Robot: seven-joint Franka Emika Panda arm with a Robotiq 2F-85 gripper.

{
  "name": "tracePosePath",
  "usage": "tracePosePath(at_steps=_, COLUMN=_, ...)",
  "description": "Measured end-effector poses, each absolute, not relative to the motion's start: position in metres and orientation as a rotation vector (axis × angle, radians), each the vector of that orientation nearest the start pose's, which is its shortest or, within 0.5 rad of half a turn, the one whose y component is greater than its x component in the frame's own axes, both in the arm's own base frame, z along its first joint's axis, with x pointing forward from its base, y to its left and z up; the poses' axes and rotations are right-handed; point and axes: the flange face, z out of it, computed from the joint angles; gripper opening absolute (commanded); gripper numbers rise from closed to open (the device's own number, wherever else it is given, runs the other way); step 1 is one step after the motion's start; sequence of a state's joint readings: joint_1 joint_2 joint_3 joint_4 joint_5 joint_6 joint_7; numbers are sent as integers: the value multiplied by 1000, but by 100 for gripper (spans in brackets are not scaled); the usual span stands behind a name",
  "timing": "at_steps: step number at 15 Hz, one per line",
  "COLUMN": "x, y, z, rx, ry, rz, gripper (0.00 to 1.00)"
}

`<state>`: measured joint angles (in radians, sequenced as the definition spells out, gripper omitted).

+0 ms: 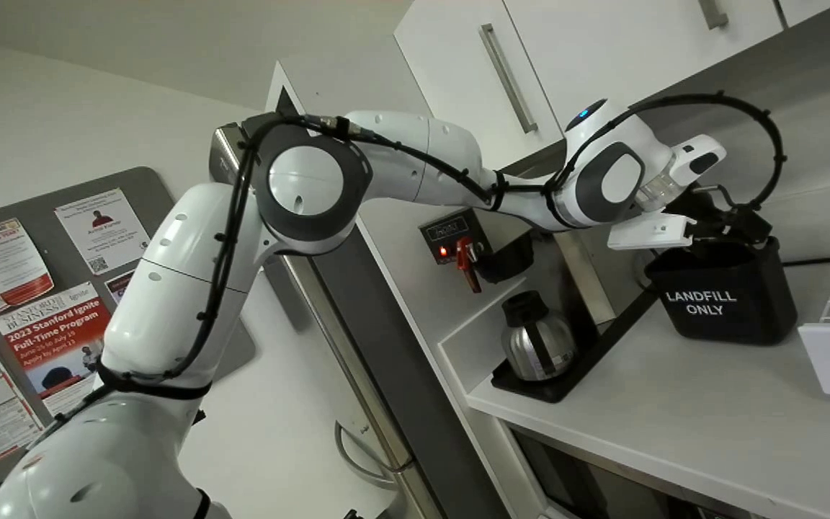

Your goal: Spill the waste out of the black bin and onto the counter

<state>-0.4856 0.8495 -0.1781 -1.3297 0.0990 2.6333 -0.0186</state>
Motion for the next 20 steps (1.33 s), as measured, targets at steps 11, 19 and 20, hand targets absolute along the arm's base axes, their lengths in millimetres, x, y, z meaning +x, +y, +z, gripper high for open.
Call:
tracePosePath(at_steps=11, x=651, y=-472, z=243, rx=-2970, ry=1366, rz=-677, gripper=66)
tracePosePath(at_steps=19, x=666, y=-471, z=226, rx=-2993, ry=1417, rz=-581, gripper=4)
tracePosePath(at_steps=20, x=668, y=-470, z=225, rx=-2999, ry=1412, rz=-579, gripper=0)
